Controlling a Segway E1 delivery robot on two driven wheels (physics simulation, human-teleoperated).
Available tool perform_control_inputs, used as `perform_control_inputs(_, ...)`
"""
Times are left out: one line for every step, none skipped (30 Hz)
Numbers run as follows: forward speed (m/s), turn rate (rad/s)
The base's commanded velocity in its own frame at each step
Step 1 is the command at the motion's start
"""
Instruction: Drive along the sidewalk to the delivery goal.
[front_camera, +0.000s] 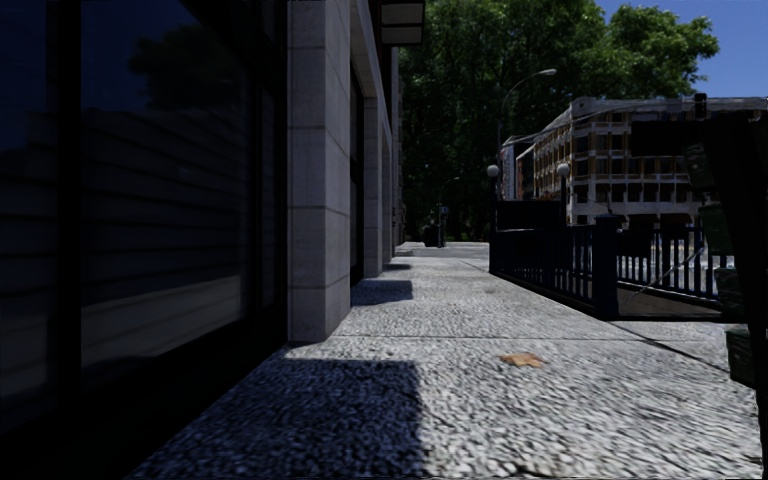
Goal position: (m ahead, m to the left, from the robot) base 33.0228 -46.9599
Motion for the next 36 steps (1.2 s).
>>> perform_control_inputs(2.0, -0.44)
perform_control_inputs(2.0, -0.47)
perform_control_inputs(2.0, -0.48)
perform_control_inputs(2.0, -0.49)
perform_control_inputs(2.0, -0.49)
perform_control_inputs(2.0, -0.49)
perform_control_inputs(2.0, -0.49)
perform_control_inputs(2.0, -0.49)
perform_control_inputs(2.0, -0.49)
perform_control_inputs(2.0, -0.49)
perform_control_inputs(2.0, -0.49)
perform_control_inputs(2.0, -0.49)
perform_control_inputs(2.0, -0.49)
perform_control_inputs(2.0, -0.49)
perform_control_inputs(2.0, -0.47)
perform_control_inputs(2.0, -0.02)
perform_control_inputs(2.0, 0.0)
perform_control_inputs(2.0, 0.0)
perform_control_inputs(2.0, 0.0)
perform_control_inputs(2.0, 0.0)
perform_control_inputs(2.0, 0.0)
perform_control_inputs(2.0, 0.0)
perform_control_inputs(2.0, 0.0)
perform_control_inputs(2.0, 0.0)
perform_control_inputs(2.0, 0.0)
perform_control_inputs(2.0, 0.0)
perform_control_inputs(2.0, 0.0)
perform_control_inputs(2.0, 0.0)
perform_control_inputs(2.0, 0.0)
perform_control_inputs(2.0, 0.0)
perform_control_inputs(2.0, 0.0)
perform_control_inputs(2.0, 0.0)
perform_control_inputs(2.0, 0.0)
perform_control_inputs(2.0, 0.0)
perform_control_inputs(2.0, 0.0)
perform_control_inputs(2.0, 0.0)
